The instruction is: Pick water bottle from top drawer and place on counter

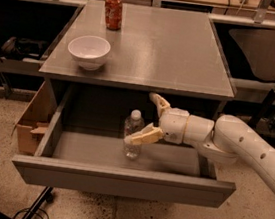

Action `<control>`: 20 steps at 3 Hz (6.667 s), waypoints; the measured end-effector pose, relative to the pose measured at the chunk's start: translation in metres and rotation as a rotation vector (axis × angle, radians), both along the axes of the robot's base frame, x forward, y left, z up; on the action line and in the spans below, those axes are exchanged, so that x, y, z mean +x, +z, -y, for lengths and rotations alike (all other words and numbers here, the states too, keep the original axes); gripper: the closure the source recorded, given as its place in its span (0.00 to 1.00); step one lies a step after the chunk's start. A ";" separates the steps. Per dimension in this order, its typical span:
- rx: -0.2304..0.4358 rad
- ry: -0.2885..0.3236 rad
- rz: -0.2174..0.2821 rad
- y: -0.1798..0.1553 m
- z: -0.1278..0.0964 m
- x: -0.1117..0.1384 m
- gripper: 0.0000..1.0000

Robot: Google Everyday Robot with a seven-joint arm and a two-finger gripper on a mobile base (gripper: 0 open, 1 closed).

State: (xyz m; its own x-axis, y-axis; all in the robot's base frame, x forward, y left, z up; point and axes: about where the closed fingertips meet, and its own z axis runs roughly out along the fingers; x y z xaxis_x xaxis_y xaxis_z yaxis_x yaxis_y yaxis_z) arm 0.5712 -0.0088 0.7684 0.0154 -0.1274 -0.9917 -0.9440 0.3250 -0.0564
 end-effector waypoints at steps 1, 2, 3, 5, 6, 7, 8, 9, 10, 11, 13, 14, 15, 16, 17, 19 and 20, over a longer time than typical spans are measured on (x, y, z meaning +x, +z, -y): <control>-0.045 0.024 0.021 -0.008 -0.007 0.009 0.00; -0.069 0.034 0.014 -0.022 -0.011 0.007 0.00; -0.089 0.031 -0.009 -0.037 -0.008 -0.002 0.00; -0.101 0.031 -0.046 -0.057 -0.011 -0.015 0.41; -0.101 0.031 -0.047 -0.057 -0.011 -0.015 0.64; -0.072 0.061 -0.098 -0.053 -0.024 -0.015 0.88; -0.068 0.077 -0.140 -0.010 -0.011 -0.015 1.00; -0.101 0.090 -0.167 0.064 0.016 -0.025 1.00; -0.137 0.084 -0.169 0.139 0.045 -0.033 1.00; -0.130 0.064 -0.173 0.198 0.066 -0.015 1.00; -0.056 -0.134 -0.162 0.268 0.083 0.082 1.00; -0.073 -0.256 -0.148 0.272 0.078 0.129 1.00; -0.107 -0.344 -0.166 0.247 0.071 0.168 1.00; -0.078 -0.427 -0.153 0.205 0.072 0.195 1.00; -0.038 -0.448 -0.108 0.181 0.071 0.199 1.00; -0.005 -0.450 -0.063 0.164 0.070 0.197 0.82; -0.005 -0.450 -0.063 0.164 0.070 0.197 0.58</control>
Offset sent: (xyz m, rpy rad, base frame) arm 0.0028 0.0099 -0.0413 -0.1006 -0.0013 0.0370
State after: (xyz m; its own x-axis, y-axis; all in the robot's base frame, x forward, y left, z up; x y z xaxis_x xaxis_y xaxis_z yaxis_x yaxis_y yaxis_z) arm 0.7683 -0.0791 0.9326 -0.1025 -0.1121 -0.9884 -0.7107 0.7035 -0.0061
